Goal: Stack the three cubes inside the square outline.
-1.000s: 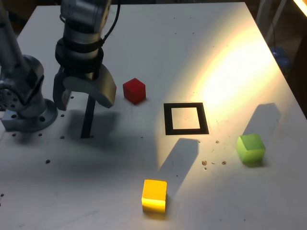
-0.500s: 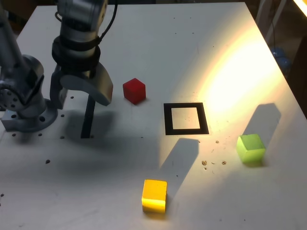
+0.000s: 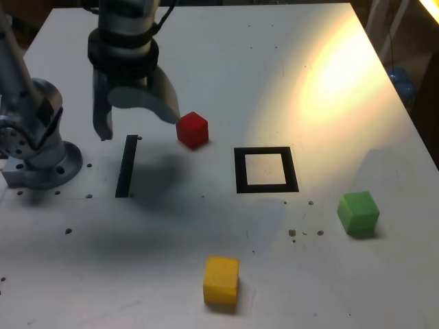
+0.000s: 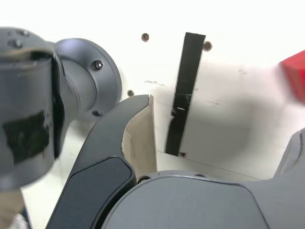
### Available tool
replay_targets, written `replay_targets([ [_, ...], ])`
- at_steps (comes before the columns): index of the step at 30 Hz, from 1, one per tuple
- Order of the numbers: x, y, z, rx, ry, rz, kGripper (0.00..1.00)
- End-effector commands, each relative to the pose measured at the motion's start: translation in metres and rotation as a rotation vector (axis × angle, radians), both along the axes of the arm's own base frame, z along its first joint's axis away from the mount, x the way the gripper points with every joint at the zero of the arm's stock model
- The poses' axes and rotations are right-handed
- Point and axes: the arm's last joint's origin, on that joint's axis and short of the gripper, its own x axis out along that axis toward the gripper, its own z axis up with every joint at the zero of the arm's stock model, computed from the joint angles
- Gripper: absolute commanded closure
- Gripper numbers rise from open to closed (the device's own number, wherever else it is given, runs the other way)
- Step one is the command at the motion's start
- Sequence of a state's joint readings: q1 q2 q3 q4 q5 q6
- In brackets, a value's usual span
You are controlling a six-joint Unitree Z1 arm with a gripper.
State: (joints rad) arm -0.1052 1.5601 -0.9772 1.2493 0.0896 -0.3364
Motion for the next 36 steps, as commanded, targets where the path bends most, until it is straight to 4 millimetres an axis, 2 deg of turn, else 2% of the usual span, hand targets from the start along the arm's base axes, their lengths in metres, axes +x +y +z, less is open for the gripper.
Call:
replay_targets([
  [1, 0.008, 0.003, 0.004, 0.005, -0.010, 0.059, 0.01],
  [8, 0.029, 0.015, 0.006, -0.006, -0.038, 0.216, 0.01],
  [16, 0.053, 0.035, 0.003, -0.050, -0.030, 0.311, 0.01],
  [26, 0.067, 0.058, -0.022, -0.104, 0.010, 0.355, 0.02],
  [36, 0.073, 0.070, -0.041, -0.150, 0.011, 0.360, 0.07],
])
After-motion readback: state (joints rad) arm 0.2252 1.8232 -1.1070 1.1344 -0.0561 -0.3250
